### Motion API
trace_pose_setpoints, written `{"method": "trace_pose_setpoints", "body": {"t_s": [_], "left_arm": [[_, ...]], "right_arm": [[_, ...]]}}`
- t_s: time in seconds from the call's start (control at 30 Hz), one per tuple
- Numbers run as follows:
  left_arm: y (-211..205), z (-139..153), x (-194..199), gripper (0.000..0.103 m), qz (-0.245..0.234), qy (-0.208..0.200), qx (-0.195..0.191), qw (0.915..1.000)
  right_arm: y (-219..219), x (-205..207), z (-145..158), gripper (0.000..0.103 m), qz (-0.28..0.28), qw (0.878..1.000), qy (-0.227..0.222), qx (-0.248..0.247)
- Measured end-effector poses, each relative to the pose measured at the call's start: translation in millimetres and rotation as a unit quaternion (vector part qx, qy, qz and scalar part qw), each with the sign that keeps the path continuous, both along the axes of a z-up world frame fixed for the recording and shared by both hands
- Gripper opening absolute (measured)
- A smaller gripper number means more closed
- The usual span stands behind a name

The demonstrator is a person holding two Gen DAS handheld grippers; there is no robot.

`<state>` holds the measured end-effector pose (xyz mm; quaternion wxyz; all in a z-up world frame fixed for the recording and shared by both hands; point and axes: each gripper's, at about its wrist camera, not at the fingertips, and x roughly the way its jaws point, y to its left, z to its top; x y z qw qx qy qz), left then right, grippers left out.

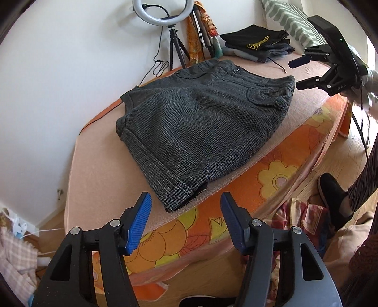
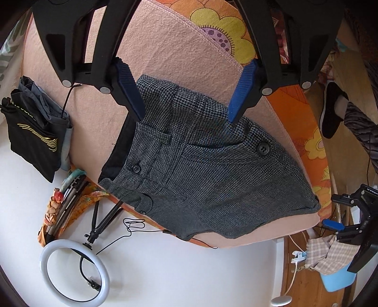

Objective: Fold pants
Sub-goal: 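Move both grippers down to the leg hem of the grey shorts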

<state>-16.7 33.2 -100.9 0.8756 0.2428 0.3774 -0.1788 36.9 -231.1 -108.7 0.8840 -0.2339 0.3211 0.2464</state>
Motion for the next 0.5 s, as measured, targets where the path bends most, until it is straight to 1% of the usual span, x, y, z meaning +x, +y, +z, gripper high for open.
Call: {"method": "trace_pose_setpoints", "body": {"t_s": [0.2,0.3,0.33,0.4,0.5], "left_arm": [[-1.6,-14.1,14.8,0.060,-0.001,0.002,0.021,0.9998],[-10.8,-17.8,16.4,0.060,-0.017,-0.008,0.041,0.9990],[-13.3,-18.5,16.3,0.058,-0.022,-0.009,0.045,0.9987],[-16.5,-20.3,18.8,0.046,-0.025,-0.006,0.047,0.9986],[-17.6,-24.1,24.7,0.036,-0.028,0.008,0.047,0.9985]], "right_arm": [[5.9,0.4,-12.1,0.076,0.022,0.999,-0.001,-0.031],[9.1,-1.1,-13.8,0.076,0.036,0.998,-0.004,-0.042],[11.1,-1.9,-15.1,0.076,0.040,0.998,-0.007,-0.047],[13.7,-3.2,-17.5,0.076,0.045,0.997,-0.010,-0.056],[15.9,-1.9,-21.8,0.076,0.047,0.997,-0.005,-0.063]]}}
